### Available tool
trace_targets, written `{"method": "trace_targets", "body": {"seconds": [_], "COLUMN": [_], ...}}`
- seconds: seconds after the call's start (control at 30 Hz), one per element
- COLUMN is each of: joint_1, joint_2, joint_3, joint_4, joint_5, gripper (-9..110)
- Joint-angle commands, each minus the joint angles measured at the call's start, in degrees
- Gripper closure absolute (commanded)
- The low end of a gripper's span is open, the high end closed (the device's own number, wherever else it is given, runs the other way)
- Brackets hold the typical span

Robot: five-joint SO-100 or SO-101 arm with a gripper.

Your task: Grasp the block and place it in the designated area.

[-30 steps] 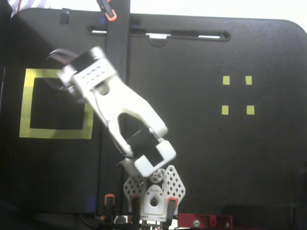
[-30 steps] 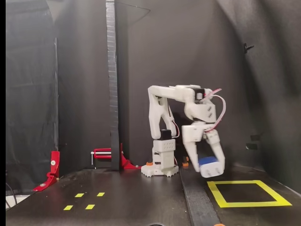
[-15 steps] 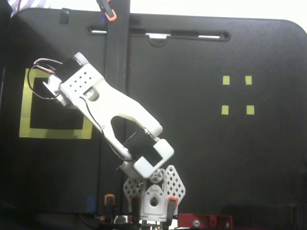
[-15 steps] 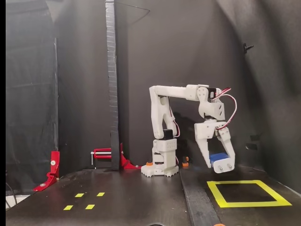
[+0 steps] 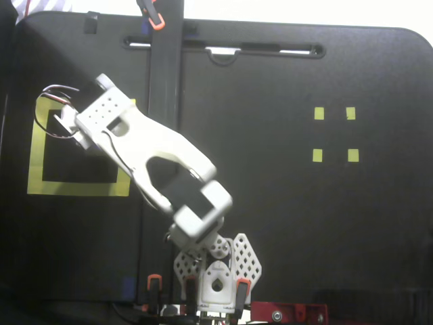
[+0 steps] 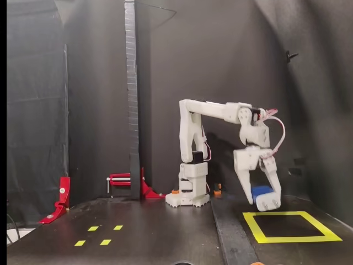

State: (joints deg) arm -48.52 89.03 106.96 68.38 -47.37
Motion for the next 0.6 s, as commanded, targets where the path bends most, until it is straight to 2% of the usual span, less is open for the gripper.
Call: {"method": "trace_targets", "body": {"seconds": [0.0, 0.57], "joint_1": [-0.4, -2.0], "joint_2": [-2.5, -15.7], "joint_3": [-3.0, -9.2], "joint_4": [-1.8, -4.8], "joint_5": [0.6, 2.9], "gripper": [83, 83]}}
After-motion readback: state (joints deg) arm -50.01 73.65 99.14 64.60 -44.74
